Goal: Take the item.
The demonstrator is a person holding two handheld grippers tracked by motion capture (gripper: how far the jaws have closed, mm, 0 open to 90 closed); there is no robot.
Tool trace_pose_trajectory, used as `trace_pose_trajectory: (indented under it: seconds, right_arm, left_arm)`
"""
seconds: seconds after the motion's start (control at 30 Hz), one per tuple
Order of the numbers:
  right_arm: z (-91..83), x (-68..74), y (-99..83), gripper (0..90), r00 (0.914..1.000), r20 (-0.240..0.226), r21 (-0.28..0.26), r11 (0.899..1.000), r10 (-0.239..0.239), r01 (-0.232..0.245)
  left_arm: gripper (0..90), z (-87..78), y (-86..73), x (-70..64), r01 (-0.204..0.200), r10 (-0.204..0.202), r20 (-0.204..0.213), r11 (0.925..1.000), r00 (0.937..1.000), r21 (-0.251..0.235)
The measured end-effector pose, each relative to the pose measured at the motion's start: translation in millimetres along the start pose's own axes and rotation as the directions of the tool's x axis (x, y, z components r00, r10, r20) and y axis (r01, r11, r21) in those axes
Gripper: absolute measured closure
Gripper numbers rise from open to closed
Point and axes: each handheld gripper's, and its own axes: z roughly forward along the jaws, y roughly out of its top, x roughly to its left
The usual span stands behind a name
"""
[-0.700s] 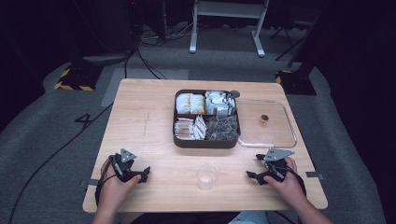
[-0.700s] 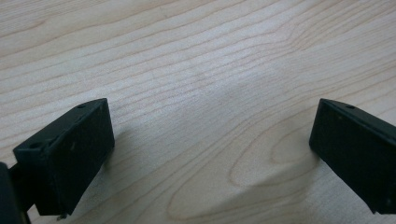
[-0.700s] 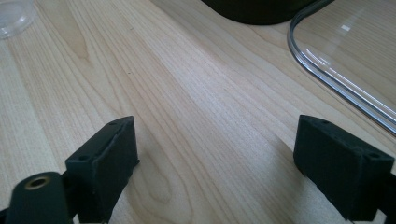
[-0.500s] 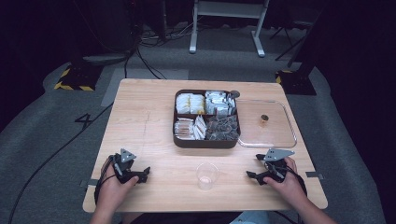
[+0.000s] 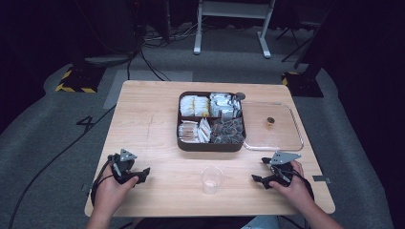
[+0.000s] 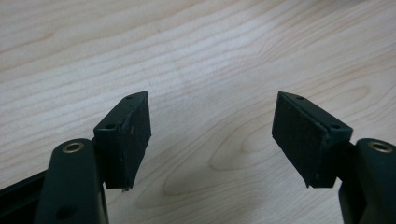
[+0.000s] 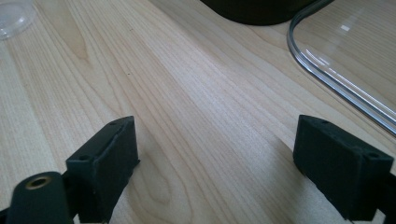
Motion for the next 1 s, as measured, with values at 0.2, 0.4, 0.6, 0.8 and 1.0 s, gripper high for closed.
trace_pose_trajectory:
  seconds: [0.2,0.4,0.6,0.8,1.0]
  right_arm:
    - [0.0,0.0,0.0,13.9,1.0,0.0,0.0,1.0,0.001,-0.001]
    - [0.0,0.0,0.0,13.9,1.0,0.0,0.001,1.0,0.0,0.0]
    - [-0.2,0.3,-0.1,14.1,1.0,0.002,0.001,1.0,0.002,-0.002]
    - [-0.2,0.1,0.0,14.1,1.0,0.0,0.001,1.0,0.002,-0.002]
    - [-0.6,0.5,-0.3,14.2,1.0,-0.001,0.001,1.0,0.0,0.0]
  left_arm:
    - [30.7,-8.8,13.5,-7.4,-0.003,0.003,-0.01,0.9999,0.9999,-0.017]
    - [30.8,-16.0,31.8,-23.7,0.002,-0.001,0.014,0.998,0.9999,-0.063]
    - [30.2,-17.8,54.4,-40.3,-0.019,0.019,0.008,0.9972,0.9998,-0.073]
    - [30.8,-20.8,75.6,-54.3,-0.023,0.025,0.012,0.9947,0.9996,-0.101]
    - [30.9,-17.9,94.7,-65.1,-0.04,0.042,0.017,0.9931,0.999,-0.111]
